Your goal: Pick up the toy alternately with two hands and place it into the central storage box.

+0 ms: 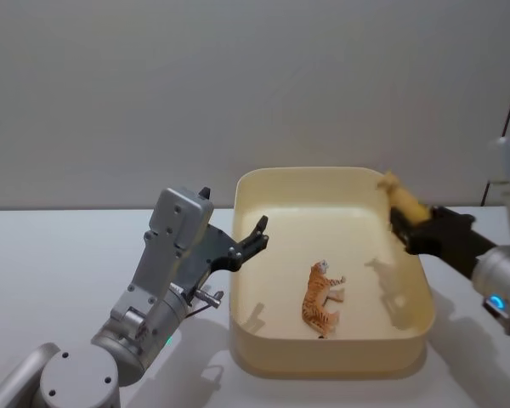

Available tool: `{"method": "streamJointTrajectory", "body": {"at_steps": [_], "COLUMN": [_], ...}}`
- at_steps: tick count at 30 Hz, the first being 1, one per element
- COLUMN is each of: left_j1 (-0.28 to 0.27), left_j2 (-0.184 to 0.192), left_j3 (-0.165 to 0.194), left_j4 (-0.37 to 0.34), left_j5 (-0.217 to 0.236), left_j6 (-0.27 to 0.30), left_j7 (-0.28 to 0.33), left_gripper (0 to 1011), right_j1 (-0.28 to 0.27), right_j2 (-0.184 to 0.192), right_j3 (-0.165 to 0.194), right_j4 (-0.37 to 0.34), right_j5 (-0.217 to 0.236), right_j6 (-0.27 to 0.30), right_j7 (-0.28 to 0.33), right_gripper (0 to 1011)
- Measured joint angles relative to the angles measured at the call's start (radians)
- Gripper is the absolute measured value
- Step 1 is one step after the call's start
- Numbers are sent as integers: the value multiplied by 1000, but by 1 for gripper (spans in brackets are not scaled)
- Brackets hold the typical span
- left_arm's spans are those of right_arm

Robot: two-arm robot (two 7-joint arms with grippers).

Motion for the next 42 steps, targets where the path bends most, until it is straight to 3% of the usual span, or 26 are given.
{"method": "streamJointTrajectory", "body": {"at_steps": [12, 15, 22, 34, 42], "left_j1": [0, 0, 0, 0, -3], "left_j2": [0, 0, 0, 0, -4], "left_j3": [0, 0, 0, 0, -6], "left_j4": [0, 0, 0, 0, -10], "left_j5": [0, 0, 0, 0, -20], "left_j6": [0, 0, 0, 1, 43], "left_j7": [0, 0, 0, 0, 6], "left_gripper": [1001, 1001, 1001, 1001, 1001], "right_j1": [63, 69, 55, -11, -36], "right_j2": [-56, -62, -45, 20, 43], "right_j3": [-44, -49, -34, 25, 45], "right_j4": [57, 62, 45, -30, -57], "right_j5": [-55, -61, -43, 36, 64], "right_j6": [32, 34, 32, 13, 7], "right_j7": [22, 24, 16, -29, -45], "right_gripper": [719, 838, 1001, 1001, 1001]}}
